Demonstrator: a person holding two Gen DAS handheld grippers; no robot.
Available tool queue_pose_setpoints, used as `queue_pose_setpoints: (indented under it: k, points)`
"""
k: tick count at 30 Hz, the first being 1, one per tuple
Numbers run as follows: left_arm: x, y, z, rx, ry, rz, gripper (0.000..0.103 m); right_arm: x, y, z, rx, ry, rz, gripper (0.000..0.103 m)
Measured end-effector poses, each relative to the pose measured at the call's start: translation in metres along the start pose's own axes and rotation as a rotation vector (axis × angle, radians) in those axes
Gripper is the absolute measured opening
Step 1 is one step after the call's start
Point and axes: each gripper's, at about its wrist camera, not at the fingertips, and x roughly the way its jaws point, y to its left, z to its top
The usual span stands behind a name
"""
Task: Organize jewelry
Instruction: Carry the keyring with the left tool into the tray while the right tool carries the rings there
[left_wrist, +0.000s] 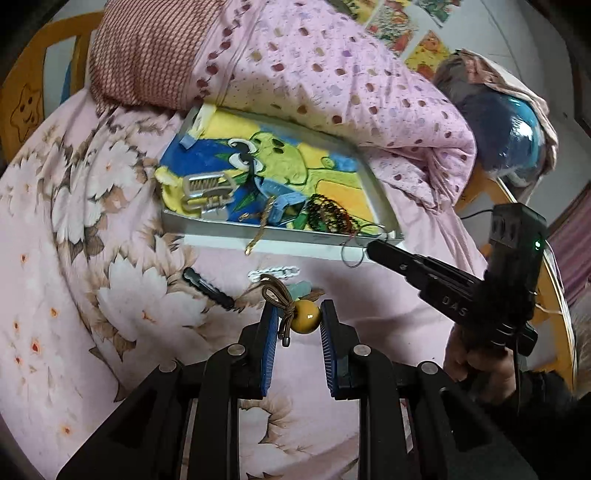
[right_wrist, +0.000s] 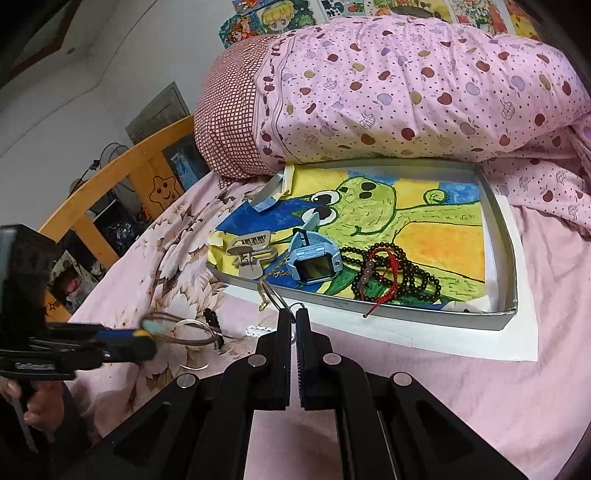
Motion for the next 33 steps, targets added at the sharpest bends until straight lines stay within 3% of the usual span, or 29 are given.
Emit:
queue_pose_setpoints:
  k: [3,9,17,23,33]
  points:
    - [0.012,0.013,0.006,-0.082,0.046,-0.018,0.019,0.003,-0.004,0.004,0.015,-0.012,0.002,0.003]
    - [0.010,0.025,0.032,-0.190,-0.020,-0.157,0.019,0.015,-0.019,0.016,0.052,-0.034,0.006,0.003]
    - [0.036,0.042,0.059,-0.285,-0.014,-0.244,0.019,0.037,-0.037,0.022,0.100,-0.012,-0.009,0.003]
    - [0.054,0.058,0.076,-0.361,-0.014,-0.276,0.019,0.046,-0.044,0.025,0.113,-0.011,-0.020,0.003]
    - [0.080,0.071,0.088,-0.415,0.003,-0.249,0.019,0.050,-0.062,0.032,0.164,-0.051,-0.073,0.003]
